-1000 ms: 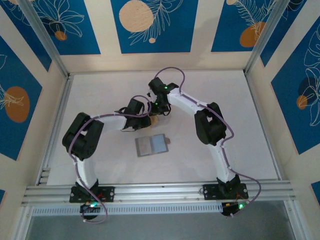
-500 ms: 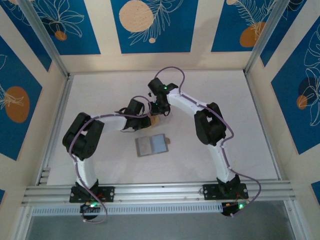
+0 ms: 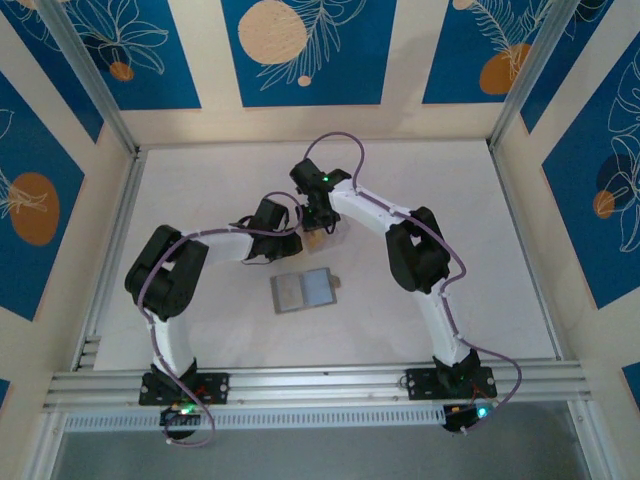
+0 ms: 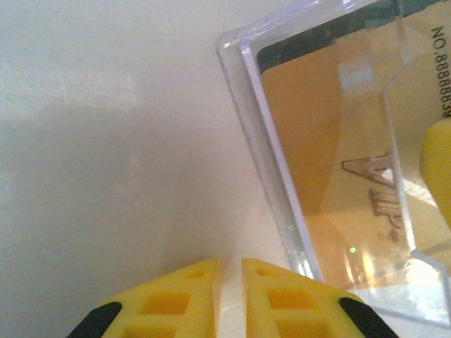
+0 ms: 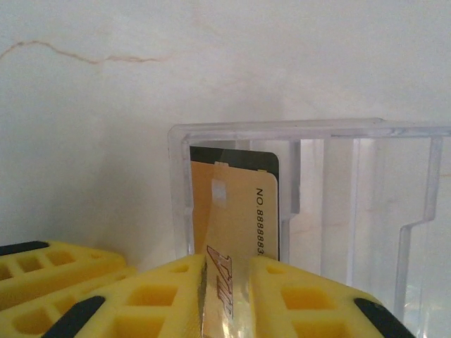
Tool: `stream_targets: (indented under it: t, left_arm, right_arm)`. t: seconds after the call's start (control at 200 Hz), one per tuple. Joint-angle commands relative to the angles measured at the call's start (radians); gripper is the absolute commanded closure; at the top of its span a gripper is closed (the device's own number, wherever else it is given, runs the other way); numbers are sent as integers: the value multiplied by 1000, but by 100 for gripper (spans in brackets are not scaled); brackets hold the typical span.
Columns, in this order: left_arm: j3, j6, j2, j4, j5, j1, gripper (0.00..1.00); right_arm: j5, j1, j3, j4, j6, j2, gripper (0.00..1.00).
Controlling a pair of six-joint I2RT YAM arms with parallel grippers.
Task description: Put the credit cards into the card holder
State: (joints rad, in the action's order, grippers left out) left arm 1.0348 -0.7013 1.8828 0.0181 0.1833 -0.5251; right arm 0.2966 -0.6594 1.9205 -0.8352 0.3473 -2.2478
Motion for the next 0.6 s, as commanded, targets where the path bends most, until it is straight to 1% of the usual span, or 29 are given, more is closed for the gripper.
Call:
stream_targets:
  t: [0.0,0.095,0.16,0.275,0.37,0.595]
  left_arm:
    - [-19,-11,20,4,16,-12,85]
    - [-16,-10,19,5,16,-12,85]
    - [-14,-7,18,9,17,-12,84]
    - [-7,-5,9,17,22,-10,85]
    - [0,-12,-14,22,38,-3,85]
    - [46,-10,-72,71,51,48,82]
  right_arm:
    - [71,-8,6,-26,-1,69,73]
    - [99,-17,-6,-14,-4,86,71]
    - [115,-22,-18,-3,-8,98,68]
    - [131,-18,-7,-20,-13,88,66]
    - [104,-12,2,-26,-20,71,63]
    - [54,3,-8,-31,-28,38,62]
